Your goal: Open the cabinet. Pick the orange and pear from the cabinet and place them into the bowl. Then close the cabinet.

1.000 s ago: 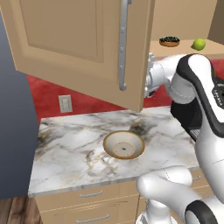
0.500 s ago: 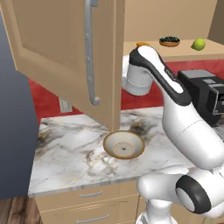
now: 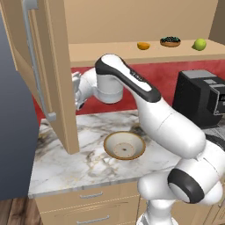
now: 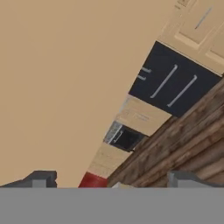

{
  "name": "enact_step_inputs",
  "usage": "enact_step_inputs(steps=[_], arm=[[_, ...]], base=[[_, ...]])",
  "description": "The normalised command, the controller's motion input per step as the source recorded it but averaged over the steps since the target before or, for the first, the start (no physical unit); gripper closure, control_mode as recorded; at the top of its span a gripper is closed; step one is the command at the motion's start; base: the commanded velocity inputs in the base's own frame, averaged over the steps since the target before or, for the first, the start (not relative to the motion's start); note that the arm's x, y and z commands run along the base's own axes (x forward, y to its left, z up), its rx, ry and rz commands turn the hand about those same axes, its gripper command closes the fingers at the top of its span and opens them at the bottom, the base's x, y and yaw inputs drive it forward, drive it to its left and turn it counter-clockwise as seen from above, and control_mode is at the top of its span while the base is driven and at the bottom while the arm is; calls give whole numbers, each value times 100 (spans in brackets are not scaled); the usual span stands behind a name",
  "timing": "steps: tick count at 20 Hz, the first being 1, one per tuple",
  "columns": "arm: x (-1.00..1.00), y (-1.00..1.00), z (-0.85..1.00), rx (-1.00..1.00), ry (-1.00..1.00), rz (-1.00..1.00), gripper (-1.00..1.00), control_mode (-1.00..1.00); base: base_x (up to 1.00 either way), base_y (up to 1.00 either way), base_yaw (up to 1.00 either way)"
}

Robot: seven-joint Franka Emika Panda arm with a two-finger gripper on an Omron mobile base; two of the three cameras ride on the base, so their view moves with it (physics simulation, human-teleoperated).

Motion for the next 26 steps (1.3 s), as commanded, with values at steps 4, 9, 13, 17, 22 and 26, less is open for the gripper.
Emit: enact_step_inputs(steps=[4,9,13,17,22,26], arm=[[-1,-46,17,5,-4,2,-100,-100],[-28,-100,65,12,-18,1,-100,-100],[-29,-100,51,2,-19,2,-100,-100],[-41,-68,0,-19,-15,3,-100,-100],[-38,-89,0,-24,-15,1,-100,-100],[-41,-85,-7,-29,-23,-3,-100,-100]], base=[[0,0,0],[0,0,0],[0,0,0],[0,0,0],[0,0,0],[0,0,0]])
